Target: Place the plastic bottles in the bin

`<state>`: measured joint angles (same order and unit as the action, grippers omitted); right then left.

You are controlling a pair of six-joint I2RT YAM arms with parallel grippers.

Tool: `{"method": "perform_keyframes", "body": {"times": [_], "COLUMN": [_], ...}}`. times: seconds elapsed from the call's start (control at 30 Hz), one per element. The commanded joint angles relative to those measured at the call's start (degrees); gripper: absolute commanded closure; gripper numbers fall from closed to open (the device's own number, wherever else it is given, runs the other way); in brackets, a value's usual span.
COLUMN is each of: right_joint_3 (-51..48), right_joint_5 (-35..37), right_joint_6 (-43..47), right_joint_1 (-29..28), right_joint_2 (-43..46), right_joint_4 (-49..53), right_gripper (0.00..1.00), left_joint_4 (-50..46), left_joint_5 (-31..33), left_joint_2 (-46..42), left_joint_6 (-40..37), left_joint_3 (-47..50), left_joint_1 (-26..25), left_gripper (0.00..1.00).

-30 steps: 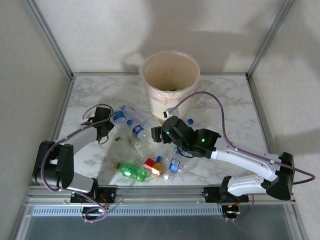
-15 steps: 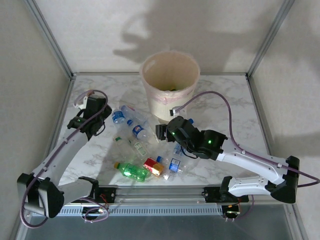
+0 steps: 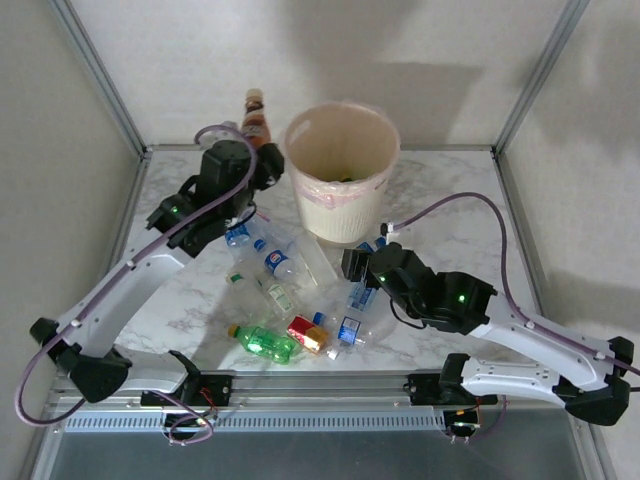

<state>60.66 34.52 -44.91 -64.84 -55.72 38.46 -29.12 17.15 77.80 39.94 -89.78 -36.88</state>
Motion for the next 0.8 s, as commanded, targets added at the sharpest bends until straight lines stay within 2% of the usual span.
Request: {"method": "perform_keyframes", "body": {"times": [0.0,0.3,0.5,0.77], "right_joint_3": [-1.86,-5.53,-6.70,-6.88], "right_joint_5": [1.17,-0.68,-0.40,-1.21], "right_joint_6": [-3.00,-6.98,-7.74,-7.13], "right_joint_1": [0.39,0.37,0.33,0.39], "right_joint_2": [0.37,1.33,2.88,1.51], "right_joint_4": [2.67,3.41,4.07,3.58], "right_gripper": [0.16,0.16,0.16,0.16], "left_joint_4": [2.78,4.71,3.59,3.87], "left_joint_5": [-2.78,-11.12,-11.35,-11.00], "left_joint_2": [4.50,17.32,21.30,21.60], "left_joint_6": [-3.34,-3.75,-3.12,-3.12], "left_joint_3": [-4.06,-13.19,-14.48,-14.18], "left_joint_1": [-1.56,-2.11,-2.66,-3.11], "left_gripper": [0.36,0.36,0.36,0.28]}}
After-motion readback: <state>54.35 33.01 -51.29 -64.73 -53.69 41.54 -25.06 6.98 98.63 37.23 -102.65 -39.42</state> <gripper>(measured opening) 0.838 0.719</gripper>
